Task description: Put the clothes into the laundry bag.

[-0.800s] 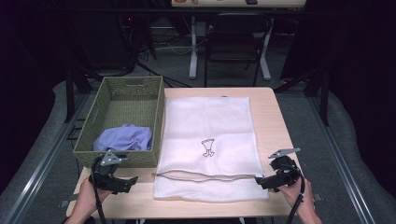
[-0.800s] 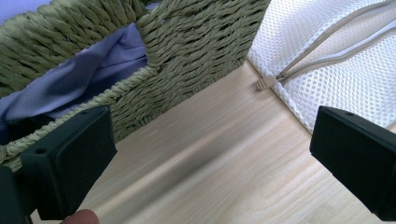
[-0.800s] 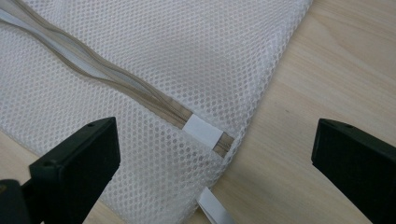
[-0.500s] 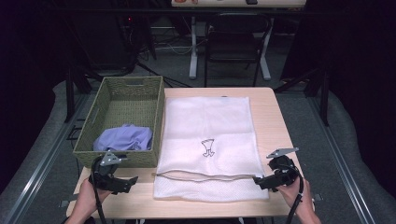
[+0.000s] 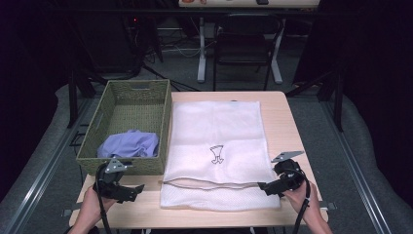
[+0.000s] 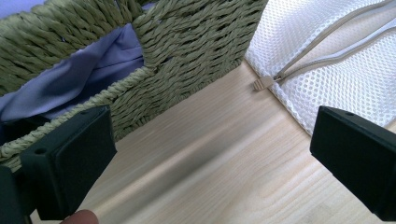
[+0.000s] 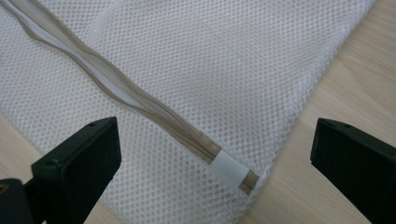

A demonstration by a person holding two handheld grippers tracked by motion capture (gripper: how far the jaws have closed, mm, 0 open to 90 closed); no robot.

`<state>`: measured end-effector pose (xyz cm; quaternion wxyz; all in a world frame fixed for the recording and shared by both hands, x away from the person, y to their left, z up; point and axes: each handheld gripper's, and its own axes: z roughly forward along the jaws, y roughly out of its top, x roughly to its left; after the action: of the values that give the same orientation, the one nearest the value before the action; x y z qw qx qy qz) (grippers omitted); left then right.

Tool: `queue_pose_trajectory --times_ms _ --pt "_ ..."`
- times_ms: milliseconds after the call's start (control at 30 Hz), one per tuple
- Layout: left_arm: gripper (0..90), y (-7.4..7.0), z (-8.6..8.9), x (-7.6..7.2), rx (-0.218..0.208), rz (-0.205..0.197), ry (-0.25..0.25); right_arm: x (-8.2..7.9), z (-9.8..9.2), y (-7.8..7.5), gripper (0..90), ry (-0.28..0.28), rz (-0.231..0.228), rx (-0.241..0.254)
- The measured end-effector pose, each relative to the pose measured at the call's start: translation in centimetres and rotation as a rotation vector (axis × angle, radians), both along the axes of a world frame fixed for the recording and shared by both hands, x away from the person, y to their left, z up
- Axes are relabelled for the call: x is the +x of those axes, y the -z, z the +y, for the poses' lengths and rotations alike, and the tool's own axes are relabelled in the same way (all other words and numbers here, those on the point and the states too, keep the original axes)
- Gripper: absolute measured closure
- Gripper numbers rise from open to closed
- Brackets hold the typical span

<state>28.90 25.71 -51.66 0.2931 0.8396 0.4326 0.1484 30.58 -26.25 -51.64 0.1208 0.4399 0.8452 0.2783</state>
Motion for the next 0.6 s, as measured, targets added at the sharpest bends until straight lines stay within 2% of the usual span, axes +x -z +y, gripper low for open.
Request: queue_pose_trajectory --times_ms 267,600 --pt "0.2 0.0 0.0 0.0 0.003 0.001 0.004 1.0 2.2 -0.1 2.3 -0.052 -0.009 -0.019" --pt "0.1 0.1 0.0 0.1 0.003 0.005 0.011 2.4 5.1 0.7 5.0 -0.129 0.006 -0.051"
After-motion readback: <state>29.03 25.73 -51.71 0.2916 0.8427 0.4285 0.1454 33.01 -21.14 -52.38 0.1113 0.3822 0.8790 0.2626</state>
